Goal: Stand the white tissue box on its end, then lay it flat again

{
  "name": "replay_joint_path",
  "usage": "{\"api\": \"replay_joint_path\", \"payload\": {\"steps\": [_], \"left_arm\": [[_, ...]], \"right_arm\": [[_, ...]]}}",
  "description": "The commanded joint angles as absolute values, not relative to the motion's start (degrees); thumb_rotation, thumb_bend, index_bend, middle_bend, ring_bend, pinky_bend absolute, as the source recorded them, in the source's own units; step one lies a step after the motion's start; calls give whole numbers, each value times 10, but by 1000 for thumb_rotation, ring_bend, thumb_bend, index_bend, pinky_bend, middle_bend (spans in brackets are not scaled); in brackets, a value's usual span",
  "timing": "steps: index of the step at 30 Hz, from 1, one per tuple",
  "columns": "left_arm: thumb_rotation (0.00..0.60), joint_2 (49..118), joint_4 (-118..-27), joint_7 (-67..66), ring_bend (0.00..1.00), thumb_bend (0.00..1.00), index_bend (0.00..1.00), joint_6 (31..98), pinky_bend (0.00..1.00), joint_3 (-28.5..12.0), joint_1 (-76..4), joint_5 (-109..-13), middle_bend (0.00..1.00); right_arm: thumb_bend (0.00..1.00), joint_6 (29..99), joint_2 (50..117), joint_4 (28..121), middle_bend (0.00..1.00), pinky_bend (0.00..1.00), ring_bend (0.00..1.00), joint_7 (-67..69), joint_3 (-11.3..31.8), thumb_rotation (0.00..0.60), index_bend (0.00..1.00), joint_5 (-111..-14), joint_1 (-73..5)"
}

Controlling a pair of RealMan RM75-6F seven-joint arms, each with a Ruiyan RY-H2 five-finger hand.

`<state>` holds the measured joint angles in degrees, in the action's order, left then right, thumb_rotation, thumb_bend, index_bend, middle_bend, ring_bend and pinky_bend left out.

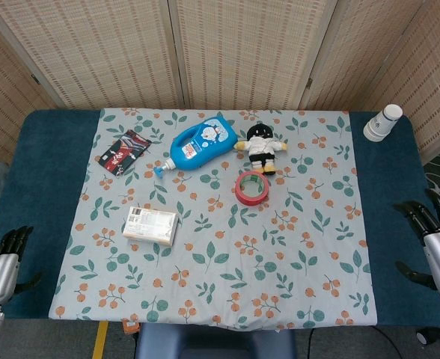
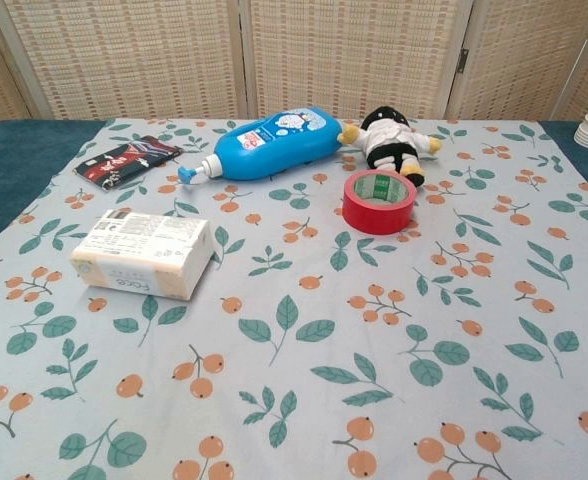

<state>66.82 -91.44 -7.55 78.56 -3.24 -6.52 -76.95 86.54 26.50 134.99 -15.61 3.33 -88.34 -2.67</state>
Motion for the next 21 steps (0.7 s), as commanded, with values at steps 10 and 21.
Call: {"api": "replay_joint_path", "payload": {"steps": [10, 21], "left_arm": [[600, 662, -922, -58, 37, 244, 0, 796, 218, -29, -60, -782, 50], [600, 645, -944, -76, 45, 245, 0, 772, 227, -22, -72, -785, 63]], "right_arm": [[54, 855, 280, 1350, 184, 20, 0, -179, 30, 600, 196, -891, -29], [54, 882, 293, 1337, 184, 20, 0, -170, 44, 600, 214, -887, -29]]}}
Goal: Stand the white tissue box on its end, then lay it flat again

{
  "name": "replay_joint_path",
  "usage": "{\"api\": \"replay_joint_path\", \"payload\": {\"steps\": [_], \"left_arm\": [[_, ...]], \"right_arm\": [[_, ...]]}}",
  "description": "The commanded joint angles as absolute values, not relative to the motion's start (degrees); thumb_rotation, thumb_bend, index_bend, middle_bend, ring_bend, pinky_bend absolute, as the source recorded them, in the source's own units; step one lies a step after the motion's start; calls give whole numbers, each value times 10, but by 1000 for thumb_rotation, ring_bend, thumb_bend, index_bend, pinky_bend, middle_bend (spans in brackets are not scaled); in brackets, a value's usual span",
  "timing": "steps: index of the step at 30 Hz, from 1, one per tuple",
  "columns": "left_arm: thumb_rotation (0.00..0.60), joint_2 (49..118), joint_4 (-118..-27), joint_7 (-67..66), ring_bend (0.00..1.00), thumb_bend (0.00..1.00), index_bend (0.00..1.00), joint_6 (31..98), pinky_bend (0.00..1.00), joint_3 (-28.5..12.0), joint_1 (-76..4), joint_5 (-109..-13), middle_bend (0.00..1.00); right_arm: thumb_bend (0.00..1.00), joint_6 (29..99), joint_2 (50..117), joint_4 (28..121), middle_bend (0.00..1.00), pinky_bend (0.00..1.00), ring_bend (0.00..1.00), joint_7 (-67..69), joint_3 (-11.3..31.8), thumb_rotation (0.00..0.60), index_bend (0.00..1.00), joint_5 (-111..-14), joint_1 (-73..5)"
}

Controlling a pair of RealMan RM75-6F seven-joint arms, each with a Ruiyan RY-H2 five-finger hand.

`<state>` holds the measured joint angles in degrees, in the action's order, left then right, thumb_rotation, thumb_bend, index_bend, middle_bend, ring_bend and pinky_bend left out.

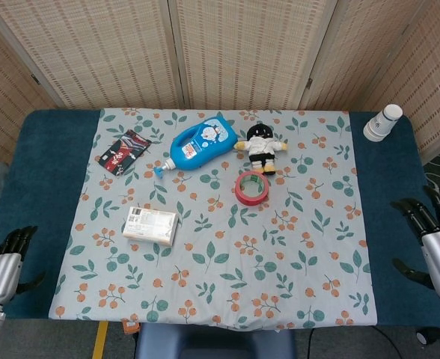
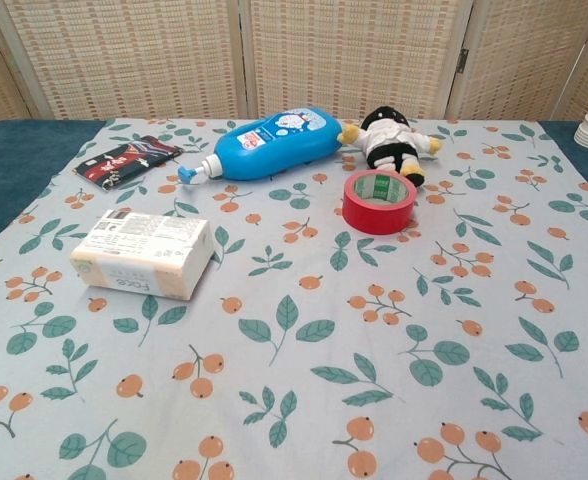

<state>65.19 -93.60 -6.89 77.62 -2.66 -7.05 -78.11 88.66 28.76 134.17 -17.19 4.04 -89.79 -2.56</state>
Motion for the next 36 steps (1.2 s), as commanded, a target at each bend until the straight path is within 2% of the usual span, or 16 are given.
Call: {"api": "replay_joint_path", "payload": {"steps": [1, 12, 21, 29, 36], "left_arm": [[600, 643, -947, -77, 46, 245, 0, 770, 228, -20, -73, -786, 64], [600, 612, -1028, -155, 44, 243, 0, 773, 229, -9, -85, -822, 64], [600, 603, -1173, -303, 19, 243, 0, 737, 228, -43, -145, -814, 47], [600, 678, -1229, -454, 18, 243, 0, 695, 227, -55, -208, -793, 45], [600, 779, -1216, -578, 35, 242, 0, 669, 228, -59, -256, -732, 56]], "right_arm": [[54, 877, 294, 1336, 183, 20, 0, -170, 45, 600, 214, -881, -32], [54, 872, 288, 1339, 182, 20, 0, -165, 46, 600, 215, -869, -33], [53, 856, 280, 1349, 182, 20, 0, -172, 43, 600, 214, -857, -36], [53, 848, 270, 1350, 181, 20, 0, -163, 44, 600, 212, -833, -38], [54, 844, 268, 1350, 181, 20, 0, -162, 45, 600, 212, -829, -42]]}}
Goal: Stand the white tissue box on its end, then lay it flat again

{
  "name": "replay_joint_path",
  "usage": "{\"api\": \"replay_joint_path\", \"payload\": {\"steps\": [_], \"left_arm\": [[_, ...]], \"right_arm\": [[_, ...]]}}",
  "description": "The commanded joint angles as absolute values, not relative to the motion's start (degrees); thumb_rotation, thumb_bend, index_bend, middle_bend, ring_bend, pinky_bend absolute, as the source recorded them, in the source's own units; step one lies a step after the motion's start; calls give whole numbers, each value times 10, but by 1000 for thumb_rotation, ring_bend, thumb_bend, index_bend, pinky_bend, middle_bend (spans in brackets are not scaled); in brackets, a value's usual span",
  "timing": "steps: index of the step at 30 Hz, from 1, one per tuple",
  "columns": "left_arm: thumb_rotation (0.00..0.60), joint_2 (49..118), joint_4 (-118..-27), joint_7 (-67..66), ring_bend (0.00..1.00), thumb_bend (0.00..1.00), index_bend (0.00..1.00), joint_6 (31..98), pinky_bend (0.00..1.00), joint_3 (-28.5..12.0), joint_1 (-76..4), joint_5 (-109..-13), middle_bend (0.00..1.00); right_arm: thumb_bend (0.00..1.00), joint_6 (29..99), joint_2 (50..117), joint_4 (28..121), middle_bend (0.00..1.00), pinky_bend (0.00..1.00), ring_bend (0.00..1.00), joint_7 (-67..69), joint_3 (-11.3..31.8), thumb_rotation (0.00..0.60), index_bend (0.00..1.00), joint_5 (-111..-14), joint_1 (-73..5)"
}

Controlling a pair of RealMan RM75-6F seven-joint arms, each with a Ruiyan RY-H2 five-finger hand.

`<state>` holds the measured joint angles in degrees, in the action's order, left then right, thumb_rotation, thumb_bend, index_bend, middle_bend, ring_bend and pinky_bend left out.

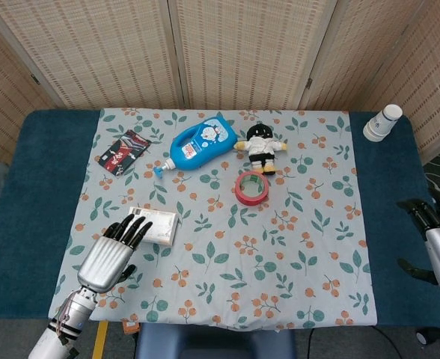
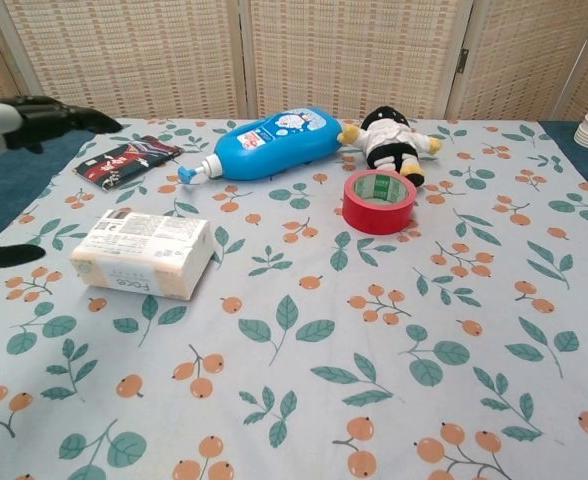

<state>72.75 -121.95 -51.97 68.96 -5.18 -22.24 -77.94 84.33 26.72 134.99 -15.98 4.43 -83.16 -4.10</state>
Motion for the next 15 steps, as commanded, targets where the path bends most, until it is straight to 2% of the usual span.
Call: {"api": "replay_joint_path", "payload": {"steps": [1, 6, 15], "left_arm": [[600, 788, -1215, -593, 35, 243, 0, 665, 228, -62, -264, -712, 56], [600, 822, -1213, -678, 34, 242, 0, 670, 225, -91, -311, -609, 56], [600, 873, -1174, -751, 46, 241, 0, 698, 224, -126, -393, -491, 72]], "right_arm": [[54, 843, 268, 1350, 181, 20, 0, -163, 45, 600, 212, -827, -42], [54, 836, 269, 1350, 181, 20, 0, -163, 46, 600, 212, -820, -46], [54, 813, 269, 1349, 180, 20, 0, -164, 46, 600, 211, -799, -57]]}}
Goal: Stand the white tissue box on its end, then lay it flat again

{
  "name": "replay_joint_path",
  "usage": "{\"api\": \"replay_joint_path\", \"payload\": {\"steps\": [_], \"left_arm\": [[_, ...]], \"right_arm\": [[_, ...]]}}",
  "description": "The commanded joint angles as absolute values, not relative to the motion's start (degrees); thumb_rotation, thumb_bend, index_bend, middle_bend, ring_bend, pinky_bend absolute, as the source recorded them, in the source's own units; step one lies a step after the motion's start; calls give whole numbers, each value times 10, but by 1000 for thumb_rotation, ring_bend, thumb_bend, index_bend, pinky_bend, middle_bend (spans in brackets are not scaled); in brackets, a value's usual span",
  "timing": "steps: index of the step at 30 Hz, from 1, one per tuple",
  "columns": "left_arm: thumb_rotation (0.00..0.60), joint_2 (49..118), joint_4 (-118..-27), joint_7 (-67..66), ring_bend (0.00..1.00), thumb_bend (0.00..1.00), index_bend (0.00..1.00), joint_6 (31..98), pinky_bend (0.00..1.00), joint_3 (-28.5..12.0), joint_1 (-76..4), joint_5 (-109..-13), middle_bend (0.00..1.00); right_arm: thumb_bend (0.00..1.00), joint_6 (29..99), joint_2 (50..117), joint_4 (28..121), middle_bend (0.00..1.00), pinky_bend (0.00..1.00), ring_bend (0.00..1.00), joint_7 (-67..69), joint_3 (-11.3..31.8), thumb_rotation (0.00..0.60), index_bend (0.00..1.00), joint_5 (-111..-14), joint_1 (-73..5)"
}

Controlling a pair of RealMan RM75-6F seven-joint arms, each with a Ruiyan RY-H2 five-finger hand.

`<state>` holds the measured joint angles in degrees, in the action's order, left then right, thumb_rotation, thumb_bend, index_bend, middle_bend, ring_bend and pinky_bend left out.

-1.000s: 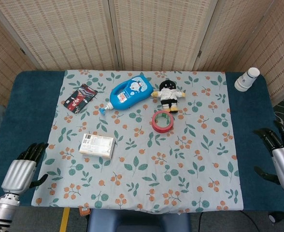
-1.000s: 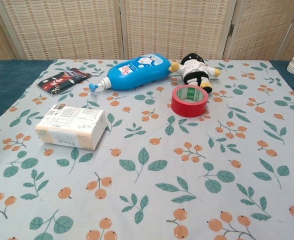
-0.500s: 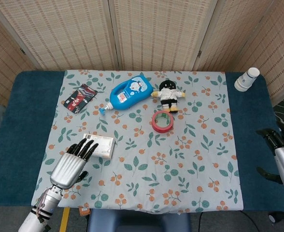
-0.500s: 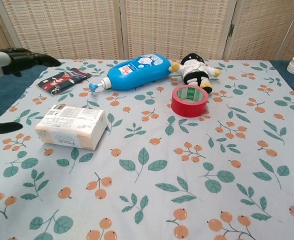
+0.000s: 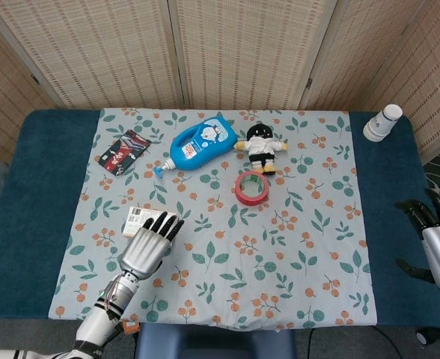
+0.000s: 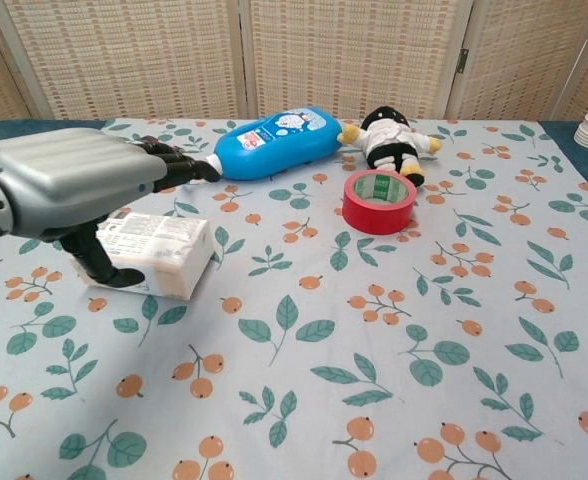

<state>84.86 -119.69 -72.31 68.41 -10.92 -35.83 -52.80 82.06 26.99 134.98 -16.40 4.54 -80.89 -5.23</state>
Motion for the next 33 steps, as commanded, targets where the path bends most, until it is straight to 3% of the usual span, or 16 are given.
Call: {"api": "replay_joint_path", "payload": {"steps": [1, 10, 21, 33], "left_arm": [[600, 880, -1169, -754, 48, 241, 0, 704, 222, -129, -400, -483, 74], [600, 964, -1115, -784, 85, 243, 0, 787, 168, -164, -456, -401, 157], [600, 962, -1084, -799, 54, 242, 0, 774, 167, -126, -487, -363, 160], [600, 954, -1024, -769, 33, 242, 0, 729, 159, -92, -517, -354, 91]], "right_arm": [[54, 811, 268, 1349, 180, 20, 0, -164, 47, 600, 210, -796, -58], [54, 803, 267, 1348, 180, 20, 0, -159, 49, 600, 207, -783, -65], [54, 800, 264, 1342, 180, 20, 0, -147, 51, 600, 207, -779, -68], [54, 795, 266, 1338, 180, 20, 0, -149, 54, 600, 207, -765, -74]]}}
